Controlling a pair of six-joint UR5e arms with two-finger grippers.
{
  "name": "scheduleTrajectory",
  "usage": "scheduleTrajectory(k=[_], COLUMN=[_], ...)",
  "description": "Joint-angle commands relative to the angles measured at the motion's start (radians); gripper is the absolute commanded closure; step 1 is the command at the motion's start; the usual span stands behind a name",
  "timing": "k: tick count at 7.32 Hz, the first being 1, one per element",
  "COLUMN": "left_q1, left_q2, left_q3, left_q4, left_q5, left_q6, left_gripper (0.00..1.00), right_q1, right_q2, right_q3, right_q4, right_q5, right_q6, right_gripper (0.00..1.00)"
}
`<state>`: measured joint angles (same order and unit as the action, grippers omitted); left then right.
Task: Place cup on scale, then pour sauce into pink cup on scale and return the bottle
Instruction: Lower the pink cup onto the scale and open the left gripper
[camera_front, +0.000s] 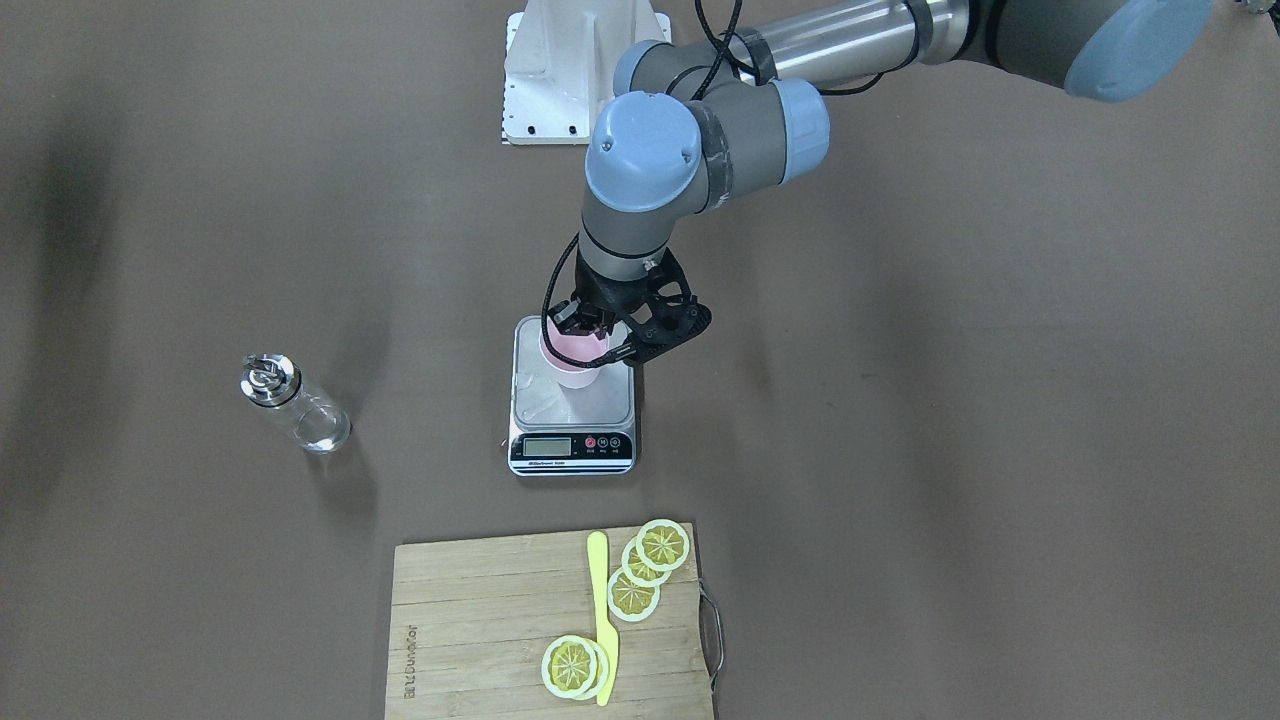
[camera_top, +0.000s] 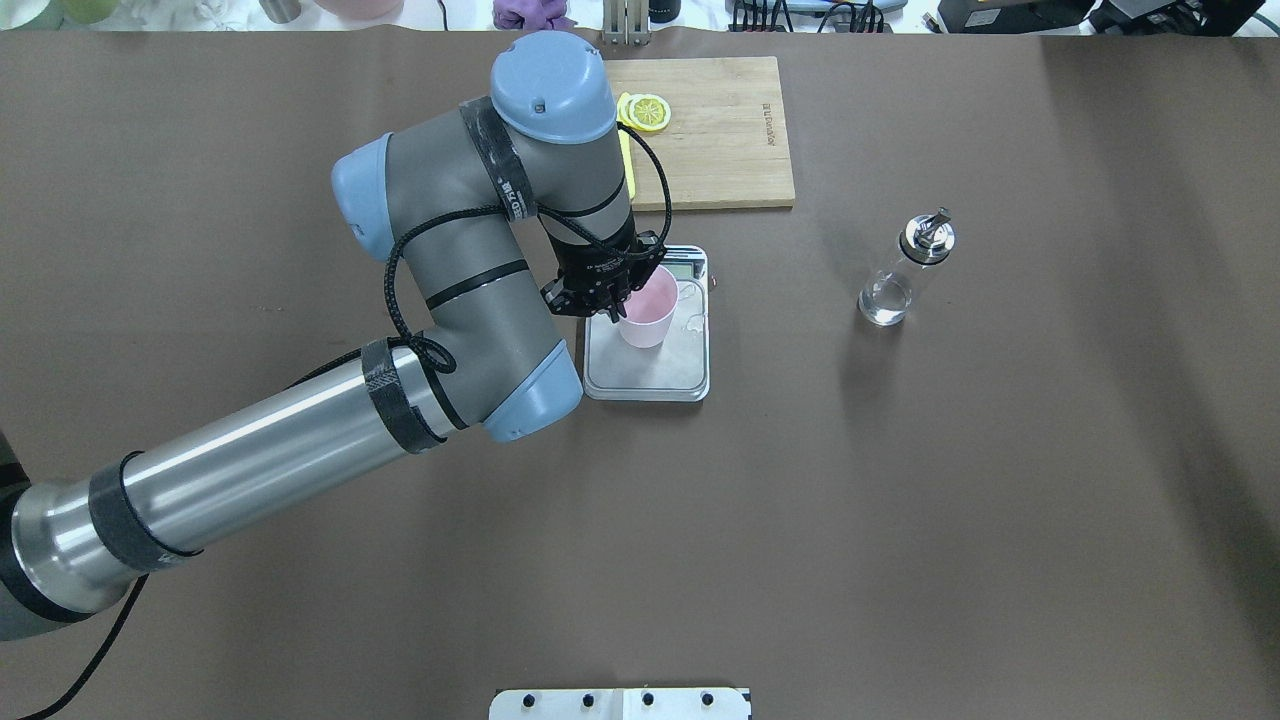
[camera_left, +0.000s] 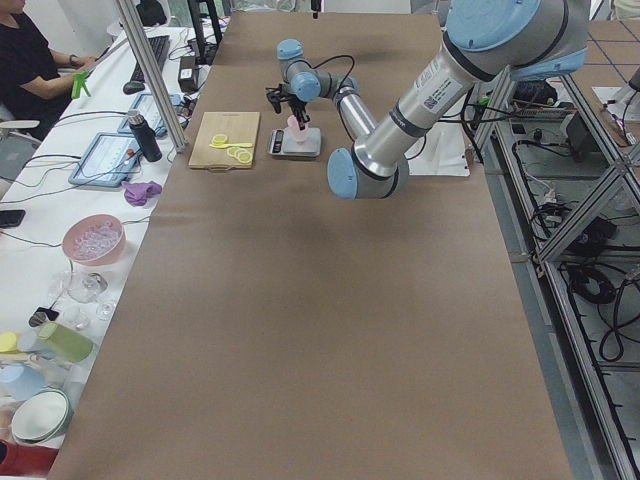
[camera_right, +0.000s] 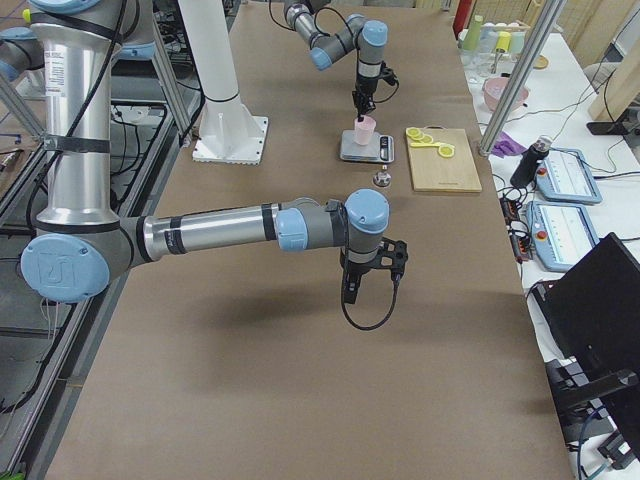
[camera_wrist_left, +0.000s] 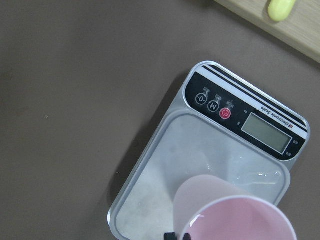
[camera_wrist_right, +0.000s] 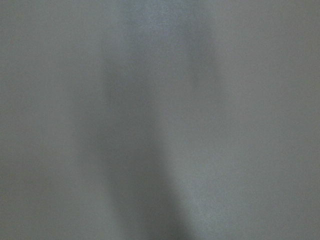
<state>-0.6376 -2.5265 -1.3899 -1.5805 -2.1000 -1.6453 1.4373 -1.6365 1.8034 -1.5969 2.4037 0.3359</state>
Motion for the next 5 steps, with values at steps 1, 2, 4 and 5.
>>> scheduleTrajectory(k=[1, 2, 4, 5], left_q1=[0.001, 0.001, -0.008, -0.020], left_q2=[0.005, 0.015, 0.055, 0.083], left_q3=[0.000, -0.004, -0.096, -0.141], left_q4=[-0.010, -0.024, -0.015, -0.010], left_q5=[0.002, 0.002, 0.006, 0.002], left_q6=[0.015, 0.019, 0.021, 0.022], left_gripper=[0.21, 0.03, 0.03, 0.03], right_q1=[0.000, 0.000, 0.000, 0.000], right_q2=[0.001, 0.001, 0.003, 0.003], right_q3=[0.001, 0.001, 0.019, 0.034], right_q4=[0.000, 0.000, 0.000, 0.000], right_q5=[0.000, 0.000, 0.005, 0.023], right_q6=[0.000, 0.000, 0.000, 0.000], right_gripper=[0.00, 0.00, 0.00, 0.00])
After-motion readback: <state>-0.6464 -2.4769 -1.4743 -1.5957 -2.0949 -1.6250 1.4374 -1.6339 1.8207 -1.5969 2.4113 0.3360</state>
